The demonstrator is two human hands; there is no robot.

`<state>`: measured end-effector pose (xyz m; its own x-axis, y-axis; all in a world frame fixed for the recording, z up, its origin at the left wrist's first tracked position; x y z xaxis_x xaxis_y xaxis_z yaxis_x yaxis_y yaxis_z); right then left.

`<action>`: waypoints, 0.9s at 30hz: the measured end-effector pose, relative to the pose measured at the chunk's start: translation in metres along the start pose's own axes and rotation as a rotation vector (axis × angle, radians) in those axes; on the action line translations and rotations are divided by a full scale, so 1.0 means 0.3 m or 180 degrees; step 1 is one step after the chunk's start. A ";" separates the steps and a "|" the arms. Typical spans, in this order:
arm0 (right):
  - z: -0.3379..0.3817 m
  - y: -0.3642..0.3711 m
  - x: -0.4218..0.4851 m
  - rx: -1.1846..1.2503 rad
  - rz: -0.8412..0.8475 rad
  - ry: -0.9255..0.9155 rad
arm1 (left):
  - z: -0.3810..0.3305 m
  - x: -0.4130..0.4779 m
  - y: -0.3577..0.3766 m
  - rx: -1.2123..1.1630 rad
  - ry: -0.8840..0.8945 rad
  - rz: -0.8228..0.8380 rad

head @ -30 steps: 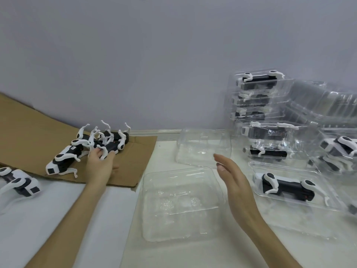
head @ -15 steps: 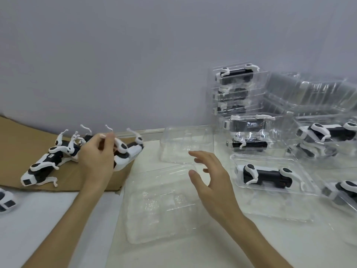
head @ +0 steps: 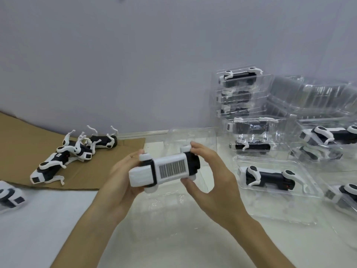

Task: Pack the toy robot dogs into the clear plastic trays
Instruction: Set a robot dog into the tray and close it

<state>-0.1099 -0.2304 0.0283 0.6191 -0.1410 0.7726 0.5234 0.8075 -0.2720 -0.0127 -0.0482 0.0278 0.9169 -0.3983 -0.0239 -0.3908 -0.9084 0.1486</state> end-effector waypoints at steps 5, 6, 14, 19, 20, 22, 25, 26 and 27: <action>0.046 -0.009 0.006 0.0104 -0.0138 -0.0287 | 0.019 -0.007 -0.054 -0.0029 0.0129 -0.0017; 0.050 -0.010 0.005 0.0182 -0.0197 -0.0291 | 0.011 -0.008 -0.059 0.0078 0.0268 -0.0075; 0.005 -0.075 0.013 0.0452 -0.0896 0.0438 | 0.151 -0.026 -0.133 0.1662 0.0489 -0.0770; -0.040 -0.069 0.011 0.0521 -0.0799 0.1084 | 0.213 -0.030 -0.085 0.1078 0.0157 -0.0449; -0.050 -0.062 0.009 0.0478 -0.0717 0.1170 | 0.215 -0.031 -0.076 0.1051 0.0149 -0.0437; -0.062 -0.046 0.004 0.0361 -0.0566 0.1260 | 0.220 -0.035 -0.067 0.1016 0.0153 -0.0420; -0.058 -0.034 0.000 0.0160 -0.0471 0.1240 | 0.211 -0.041 -0.061 0.0981 0.0252 -0.0425; -0.054 -0.030 -0.001 0.0132 -0.0457 0.1225 | 0.206 -0.044 -0.058 0.0986 0.0309 -0.0409; -0.051 -0.028 -0.002 0.0109 -0.0441 0.1219 | 0.203 -0.045 -0.053 0.0999 0.0363 -0.0365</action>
<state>-0.1058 -0.2458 0.0213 0.7208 -0.4476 0.5293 0.6013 0.7837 -0.1561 -0.0239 -0.0361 -0.0344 0.9525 -0.2907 0.0902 -0.2742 -0.9482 -0.1603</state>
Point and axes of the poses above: each hand's wrist, its own x-axis towards the middle knuckle, its own y-axis out of the palm, z = x × y, the point moved 6 cm from there along x, towards the middle knuckle, and after that the axes turned 7 degrees about x, right-handed, at the moved point
